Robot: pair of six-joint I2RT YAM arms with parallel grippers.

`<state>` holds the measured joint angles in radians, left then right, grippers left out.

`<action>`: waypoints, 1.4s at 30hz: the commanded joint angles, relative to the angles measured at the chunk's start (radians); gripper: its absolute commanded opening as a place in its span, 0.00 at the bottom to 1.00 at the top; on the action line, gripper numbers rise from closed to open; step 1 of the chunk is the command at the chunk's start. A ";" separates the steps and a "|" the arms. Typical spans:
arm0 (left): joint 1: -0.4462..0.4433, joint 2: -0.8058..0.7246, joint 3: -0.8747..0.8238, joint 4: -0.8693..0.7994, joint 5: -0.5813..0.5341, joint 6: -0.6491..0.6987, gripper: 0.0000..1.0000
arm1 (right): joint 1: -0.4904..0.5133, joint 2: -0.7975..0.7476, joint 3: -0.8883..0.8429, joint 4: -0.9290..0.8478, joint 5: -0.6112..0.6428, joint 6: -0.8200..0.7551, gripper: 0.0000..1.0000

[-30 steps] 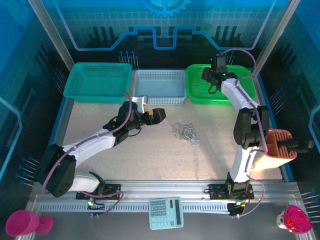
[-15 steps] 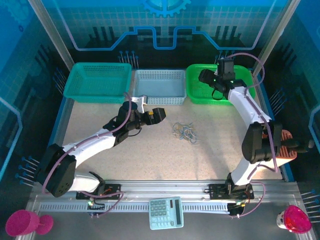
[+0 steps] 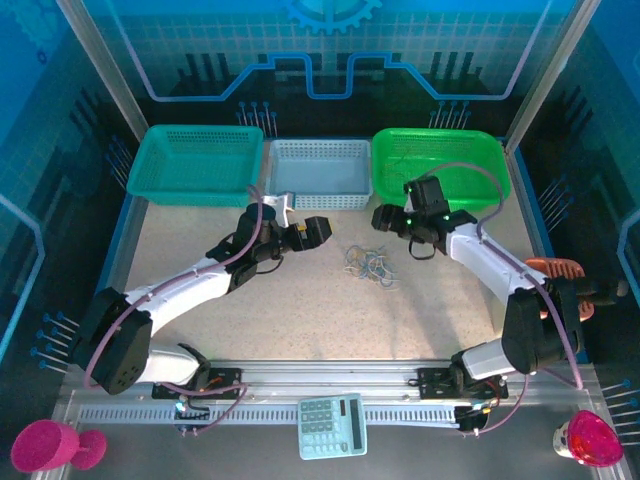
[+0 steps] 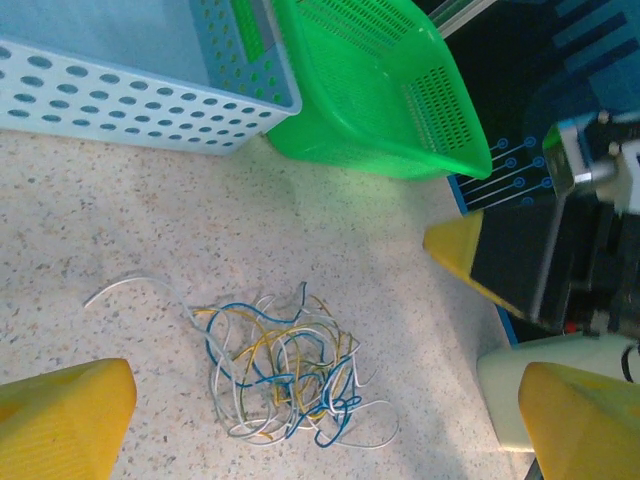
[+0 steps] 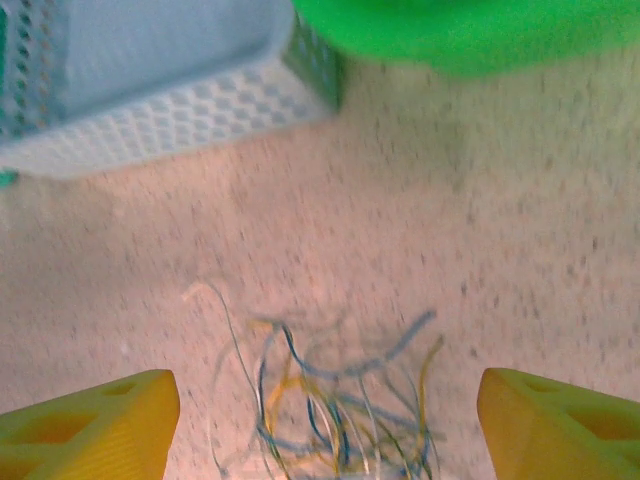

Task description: Untangle the cables

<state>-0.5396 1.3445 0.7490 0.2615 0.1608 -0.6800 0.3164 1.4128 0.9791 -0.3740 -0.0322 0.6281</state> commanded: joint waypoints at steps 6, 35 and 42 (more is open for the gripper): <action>-0.008 -0.035 0.005 -0.150 -0.087 -0.043 0.99 | 0.012 -0.144 -0.133 -0.103 -0.032 0.016 0.79; -0.013 -0.004 0.032 -0.168 -0.072 -0.080 0.99 | -0.075 -0.150 -0.321 -0.026 -0.135 0.123 0.53; -0.017 0.014 0.040 -0.162 -0.061 -0.077 0.99 | -0.086 -0.138 -0.339 -0.006 -0.138 0.121 0.52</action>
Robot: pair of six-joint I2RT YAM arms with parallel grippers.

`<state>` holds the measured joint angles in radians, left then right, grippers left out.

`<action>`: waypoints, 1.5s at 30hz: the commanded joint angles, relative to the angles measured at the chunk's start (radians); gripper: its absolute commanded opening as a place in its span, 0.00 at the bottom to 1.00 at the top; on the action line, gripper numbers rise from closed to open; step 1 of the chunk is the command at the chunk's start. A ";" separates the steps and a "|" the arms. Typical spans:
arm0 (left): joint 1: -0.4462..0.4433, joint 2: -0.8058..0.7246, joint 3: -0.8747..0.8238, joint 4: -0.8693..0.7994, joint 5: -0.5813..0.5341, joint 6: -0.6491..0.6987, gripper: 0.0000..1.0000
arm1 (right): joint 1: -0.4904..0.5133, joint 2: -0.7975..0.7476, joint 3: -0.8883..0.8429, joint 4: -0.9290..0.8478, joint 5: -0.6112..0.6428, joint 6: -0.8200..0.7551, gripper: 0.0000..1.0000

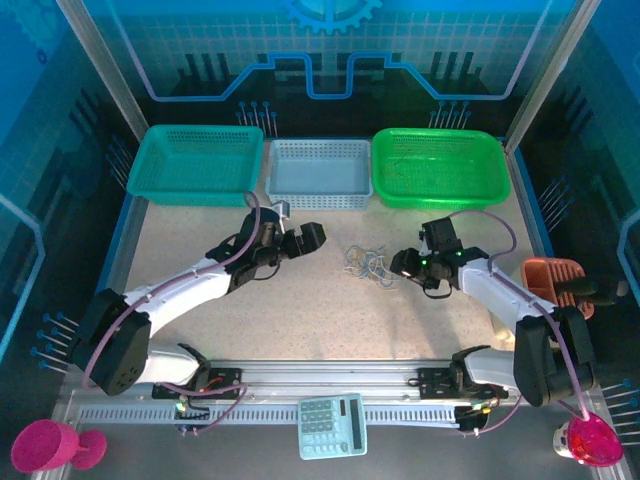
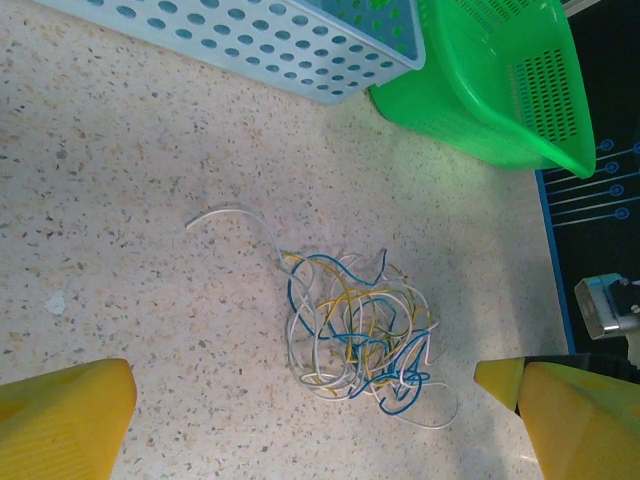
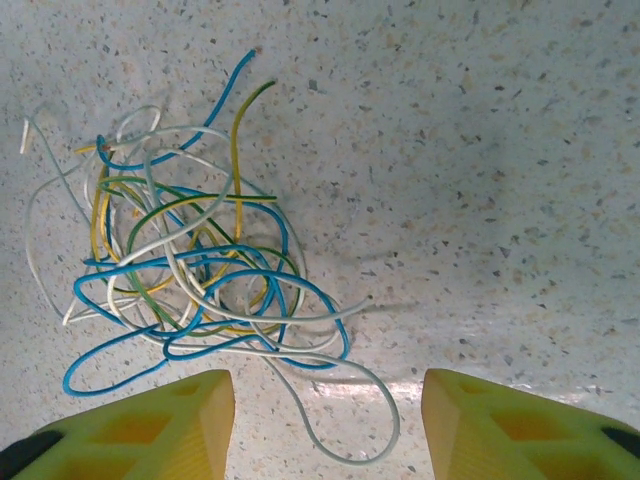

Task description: Untangle the cables

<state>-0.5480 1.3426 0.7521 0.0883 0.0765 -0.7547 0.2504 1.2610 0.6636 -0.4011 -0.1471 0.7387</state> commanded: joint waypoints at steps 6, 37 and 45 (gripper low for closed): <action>-0.012 0.024 0.044 0.013 0.029 -0.004 0.99 | -0.045 0.048 -0.020 0.055 -0.049 0.013 0.43; -0.026 0.042 0.062 0.013 0.026 -0.003 0.99 | -0.080 0.024 0.009 0.107 -0.126 0.042 0.00; -0.027 0.046 0.064 0.017 0.037 0.009 0.99 | -0.078 -0.084 0.088 0.049 -0.146 -0.009 0.00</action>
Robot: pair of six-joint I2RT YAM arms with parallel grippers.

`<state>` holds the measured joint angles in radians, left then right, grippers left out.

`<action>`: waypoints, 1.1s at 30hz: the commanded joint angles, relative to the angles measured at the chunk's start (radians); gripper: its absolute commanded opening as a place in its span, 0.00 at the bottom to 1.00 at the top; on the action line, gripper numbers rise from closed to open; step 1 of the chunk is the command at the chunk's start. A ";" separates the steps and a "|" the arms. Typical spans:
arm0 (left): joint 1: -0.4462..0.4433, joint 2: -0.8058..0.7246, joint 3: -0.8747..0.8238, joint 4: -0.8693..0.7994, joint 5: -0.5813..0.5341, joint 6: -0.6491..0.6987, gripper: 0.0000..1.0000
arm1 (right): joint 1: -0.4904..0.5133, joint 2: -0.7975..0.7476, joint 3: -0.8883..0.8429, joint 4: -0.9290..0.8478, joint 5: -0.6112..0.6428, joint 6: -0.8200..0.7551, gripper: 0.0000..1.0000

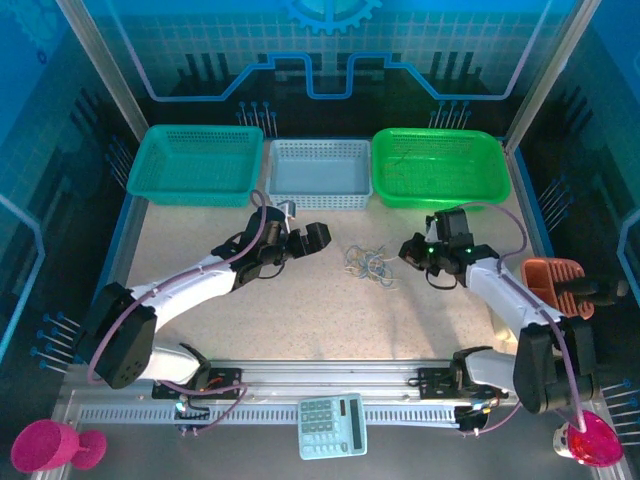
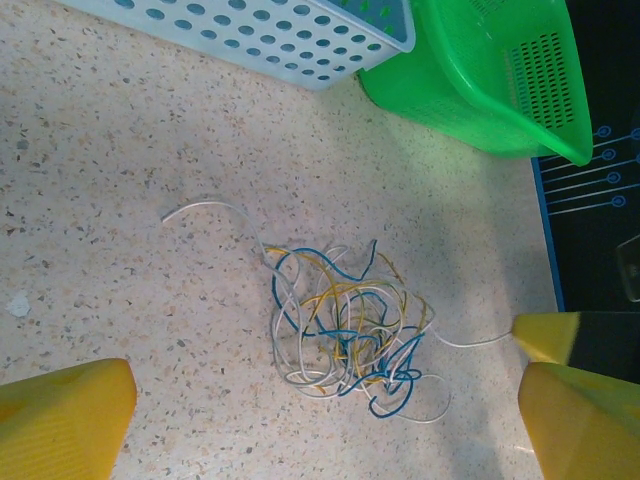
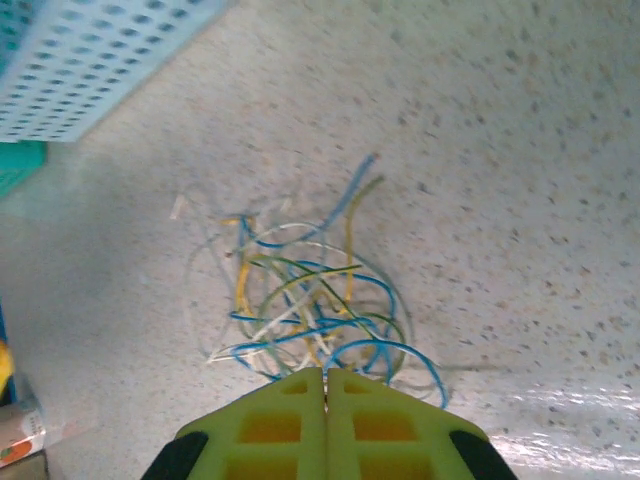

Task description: Untangle the cables

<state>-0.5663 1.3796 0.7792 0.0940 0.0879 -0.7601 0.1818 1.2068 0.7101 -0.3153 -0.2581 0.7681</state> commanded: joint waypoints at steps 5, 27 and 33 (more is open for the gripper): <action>-0.009 0.009 0.033 0.037 0.038 0.038 0.99 | 0.010 -0.042 0.121 -0.040 -0.069 -0.118 0.00; -0.050 0.089 0.143 0.144 0.166 0.201 0.99 | 0.162 -0.059 0.441 -0.110 -0.071 -0.187 0.00; -0.076 0.156 0.215 0.160 0.163 0.243 0.99 | 0.181 -0.070 0.491 -0.101 -0.084 -0.168 0.00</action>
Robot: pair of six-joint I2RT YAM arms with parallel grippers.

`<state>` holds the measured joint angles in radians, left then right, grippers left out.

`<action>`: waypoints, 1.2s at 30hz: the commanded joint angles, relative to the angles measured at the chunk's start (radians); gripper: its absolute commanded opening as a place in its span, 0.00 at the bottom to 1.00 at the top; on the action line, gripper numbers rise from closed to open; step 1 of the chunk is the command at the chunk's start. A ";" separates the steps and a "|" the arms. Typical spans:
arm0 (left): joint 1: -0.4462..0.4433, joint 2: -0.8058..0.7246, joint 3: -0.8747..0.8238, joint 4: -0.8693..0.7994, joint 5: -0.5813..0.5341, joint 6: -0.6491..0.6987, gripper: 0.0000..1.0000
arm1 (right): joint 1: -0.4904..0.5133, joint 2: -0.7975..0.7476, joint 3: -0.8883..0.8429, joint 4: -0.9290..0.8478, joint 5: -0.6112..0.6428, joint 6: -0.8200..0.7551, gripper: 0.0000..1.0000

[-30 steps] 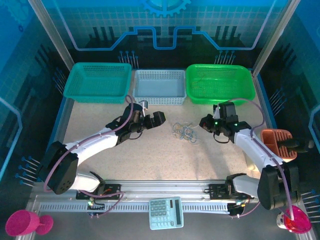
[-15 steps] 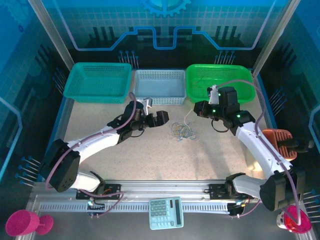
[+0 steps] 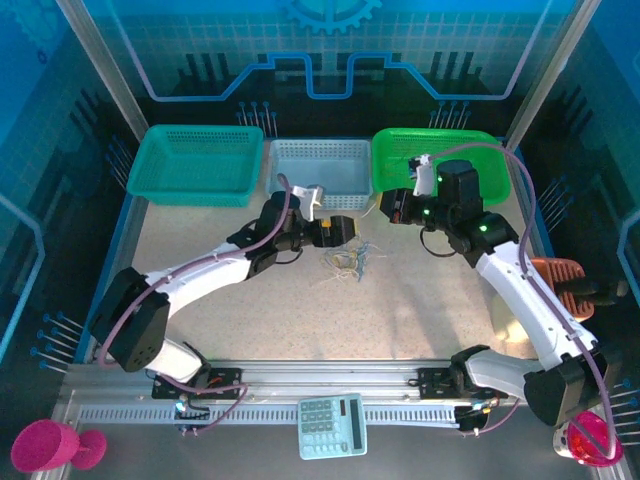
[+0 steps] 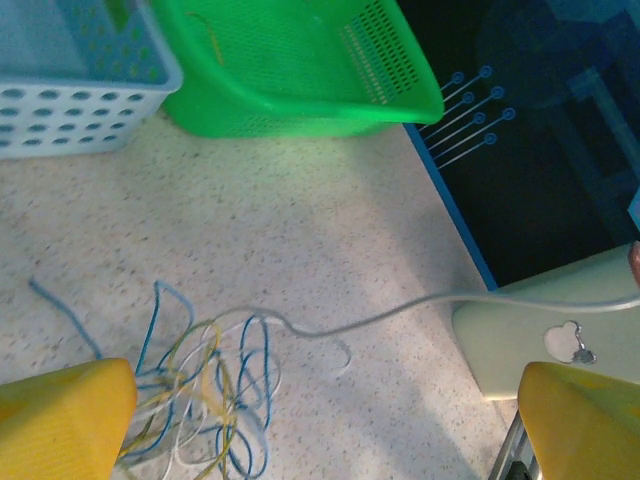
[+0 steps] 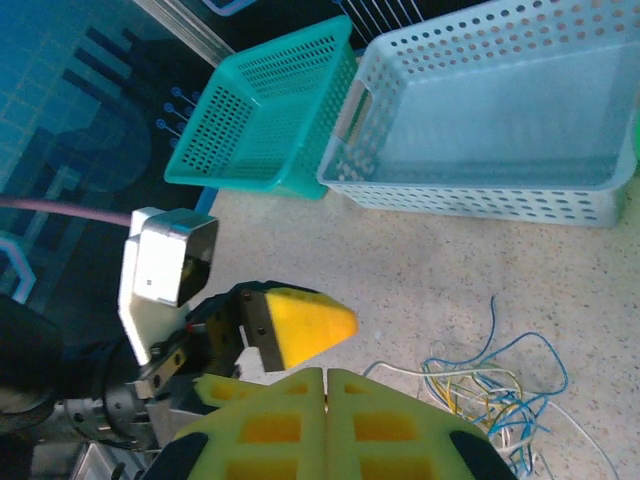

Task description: Untangle the cables

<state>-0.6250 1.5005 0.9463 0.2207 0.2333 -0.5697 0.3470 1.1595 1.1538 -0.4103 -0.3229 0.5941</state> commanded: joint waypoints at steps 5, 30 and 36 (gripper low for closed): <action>-0.042 0.105 0.074 0.074 -0.014 0.065 0.98 | 0.025 -0.026 0.086 0.009 -0.038 0.032 0.00; -0.086 0.276 -0.039 0.236 -0.010 0.029 0.75 | -0.010 0.051 0.384 0.275 -0.073 0.219 0.00; -0.085 0.297 -0.062 0.261 -0.008 0.020 0.74 | -0.065 0.081 0.442 0.361 -0.086 0.299 0.00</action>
<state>-0.7025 1.7779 0.9054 0.4351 0.2222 -0.5346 0.3126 1.2285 1.5551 -0.1368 -0.3866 0.8322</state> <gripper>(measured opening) 0.740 0.064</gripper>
